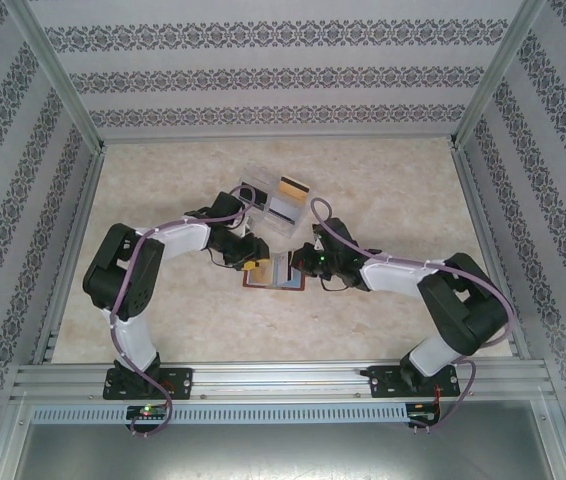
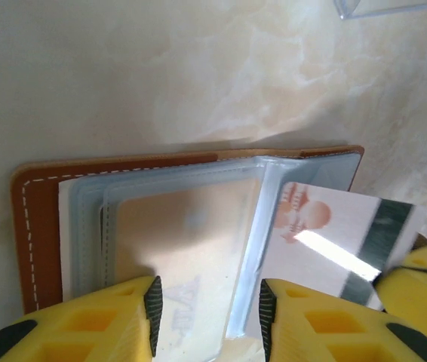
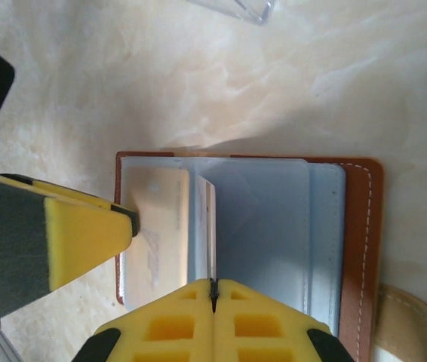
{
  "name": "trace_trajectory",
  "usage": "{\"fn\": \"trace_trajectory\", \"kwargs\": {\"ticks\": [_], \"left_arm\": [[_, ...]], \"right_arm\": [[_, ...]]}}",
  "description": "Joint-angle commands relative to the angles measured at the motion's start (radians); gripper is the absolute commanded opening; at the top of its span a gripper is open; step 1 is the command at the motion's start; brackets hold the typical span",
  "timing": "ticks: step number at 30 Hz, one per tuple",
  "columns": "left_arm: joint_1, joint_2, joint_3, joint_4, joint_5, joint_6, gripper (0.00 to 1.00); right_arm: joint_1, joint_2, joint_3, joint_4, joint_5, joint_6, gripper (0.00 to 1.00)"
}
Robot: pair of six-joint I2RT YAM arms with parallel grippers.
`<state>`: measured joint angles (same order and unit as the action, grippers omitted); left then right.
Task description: Take the credit cards out of the card holder
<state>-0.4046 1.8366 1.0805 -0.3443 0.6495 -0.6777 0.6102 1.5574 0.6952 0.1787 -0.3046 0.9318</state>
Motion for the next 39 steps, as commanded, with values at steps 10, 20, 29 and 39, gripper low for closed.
{"fn": "trace_trajectory", "kwargs": {"ticks": [10, 20, 29, 39], "left_arm": [[0.109, -0.298, -0.024, 0.060, 0.154, -0.021, 0.75], [0.109, -0.353, -0.095, 0.364, 0.348, -0.181, 0.92], [0.098, -0.340, -0.120, 0.583, 0.392, -0.341, 0.56], [0.086, -0.352, -0.125, 0.671, 0.454, -0.411, 0.14]], "right_arm": [[-0.065, -0.196, 0.036, 0.040, -0.151, -0.035, 0.00], [-0.092, -0.209, 0.099, 0.158, -0.300, 0.031, 0.00], [-0.129, -0.190, 0.101, 0.330, -0.381, 0.156, 0.00], [-0.133, -0.166, 0.091, 0.410, -0.392, 0.213, 0.00]]}}
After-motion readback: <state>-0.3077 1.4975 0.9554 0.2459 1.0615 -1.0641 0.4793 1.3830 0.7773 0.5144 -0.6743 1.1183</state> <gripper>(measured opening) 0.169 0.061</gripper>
